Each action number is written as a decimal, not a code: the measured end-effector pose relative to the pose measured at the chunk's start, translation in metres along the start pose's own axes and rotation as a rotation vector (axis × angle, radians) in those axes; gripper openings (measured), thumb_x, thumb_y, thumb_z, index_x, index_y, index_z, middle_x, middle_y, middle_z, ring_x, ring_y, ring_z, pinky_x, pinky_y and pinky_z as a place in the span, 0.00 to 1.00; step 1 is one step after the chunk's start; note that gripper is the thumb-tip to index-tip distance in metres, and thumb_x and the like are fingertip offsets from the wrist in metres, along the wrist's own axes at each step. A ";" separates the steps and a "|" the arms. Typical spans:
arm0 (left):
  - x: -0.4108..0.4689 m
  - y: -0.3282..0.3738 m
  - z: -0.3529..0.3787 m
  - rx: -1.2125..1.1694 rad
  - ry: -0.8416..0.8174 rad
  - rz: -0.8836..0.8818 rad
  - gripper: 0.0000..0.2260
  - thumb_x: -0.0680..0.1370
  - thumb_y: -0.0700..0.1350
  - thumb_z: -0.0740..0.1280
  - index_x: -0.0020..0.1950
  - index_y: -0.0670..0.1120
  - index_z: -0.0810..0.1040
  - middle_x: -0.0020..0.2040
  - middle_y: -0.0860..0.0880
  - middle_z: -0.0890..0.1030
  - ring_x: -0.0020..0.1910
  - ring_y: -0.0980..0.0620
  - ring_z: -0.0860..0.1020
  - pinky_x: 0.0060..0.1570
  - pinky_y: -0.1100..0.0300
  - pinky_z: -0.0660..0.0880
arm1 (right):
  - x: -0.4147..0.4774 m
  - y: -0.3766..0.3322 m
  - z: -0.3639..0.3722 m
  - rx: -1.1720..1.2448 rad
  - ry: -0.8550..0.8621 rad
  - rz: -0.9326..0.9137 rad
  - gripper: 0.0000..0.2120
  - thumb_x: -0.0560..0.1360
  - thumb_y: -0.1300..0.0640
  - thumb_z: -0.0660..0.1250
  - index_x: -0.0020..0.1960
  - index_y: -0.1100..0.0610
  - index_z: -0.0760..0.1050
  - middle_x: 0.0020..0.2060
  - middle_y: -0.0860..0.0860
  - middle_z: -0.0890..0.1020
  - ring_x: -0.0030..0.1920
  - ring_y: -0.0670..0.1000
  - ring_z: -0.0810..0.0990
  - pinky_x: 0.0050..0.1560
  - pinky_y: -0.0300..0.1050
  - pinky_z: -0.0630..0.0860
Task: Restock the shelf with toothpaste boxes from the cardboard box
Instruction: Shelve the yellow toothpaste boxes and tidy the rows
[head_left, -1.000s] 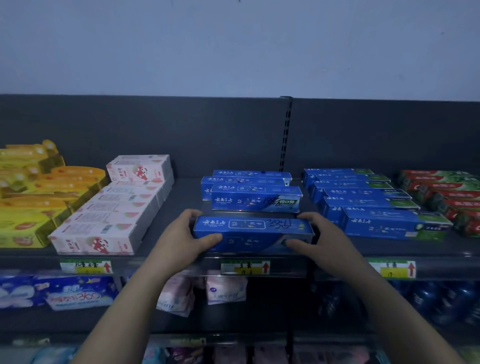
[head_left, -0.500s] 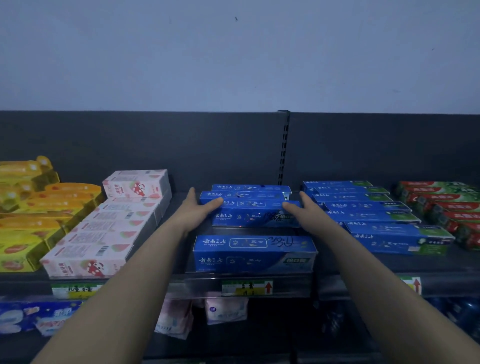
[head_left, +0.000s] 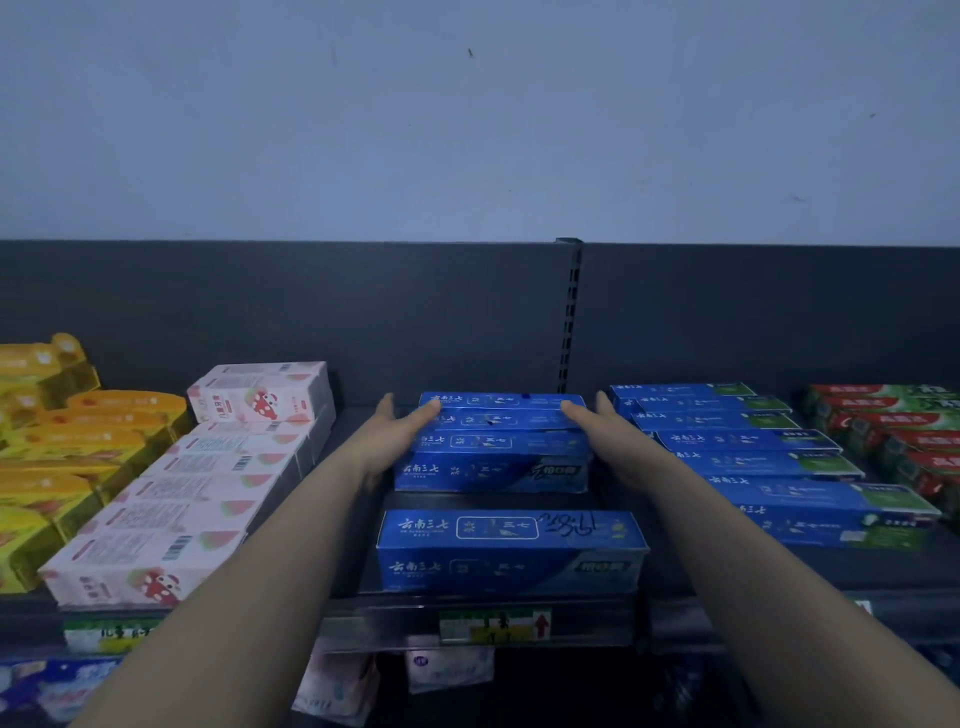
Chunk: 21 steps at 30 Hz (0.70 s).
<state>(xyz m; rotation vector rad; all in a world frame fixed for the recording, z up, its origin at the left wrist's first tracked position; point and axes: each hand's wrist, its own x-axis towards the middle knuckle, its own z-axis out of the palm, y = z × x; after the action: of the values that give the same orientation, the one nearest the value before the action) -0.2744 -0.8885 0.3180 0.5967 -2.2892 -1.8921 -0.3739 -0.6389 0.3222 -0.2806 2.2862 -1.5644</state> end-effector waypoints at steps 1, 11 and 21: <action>0.002 0.001 0.002 -0.064 -0.005 -0.007 0.48 0.71 0.63 0.69 0.79 0.50 0.41 0.77 0.47 0.61 0.69 0.46 0.69 0.68 0.50 0.67 | 0.002 -0.002 0.002 0.024 -0.002 0.003 0.42 0.77 0.36 0.58 0.78 0.51 0.36 0.78 0.48 0.43 0.78 0.56 0.48 0.75 0.59 0.52; 0.007 0.007 0.011 -0.274 -0.082 -0.028 0.38 0.76 0.63 0.62 0.78 0.58 0.43 0.77 0.52 0.60 0.68 0.48 0.71 0.64 0.48 0.71 | 0.002 -0.003 0.008 0.209 -0.030 -0.006 0.32 0.80 0.38 0.53 0.79 0.46 0.45 0.78 0.45 0.49 0.77 0.53 0.50 0.74 0.56 0.51; -0.037 0.005 0.007 -0.221 -0.117 -0.028 0.33 0.80 0.59 0.59 0.79 0.56 0.46 0.75 0.52 0.64 0.43 0.61 0.75 0.43 0.57 0.75 | -0.034 0.003 0.000 0.160 -0.116 -0.012 0.32 0.80 0.43 0.57 0.79 0.48 0.48 0.78 0.44 0.50 0.78 0.50 0.50 0.76 0.54 0.49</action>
<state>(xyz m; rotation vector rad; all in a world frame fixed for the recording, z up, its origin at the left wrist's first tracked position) -0.2440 -0.8678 0.3277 0.5043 -2.1045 -2.2083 -0.3426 -0.6253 0.3260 -0.3344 2.0630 -1.6797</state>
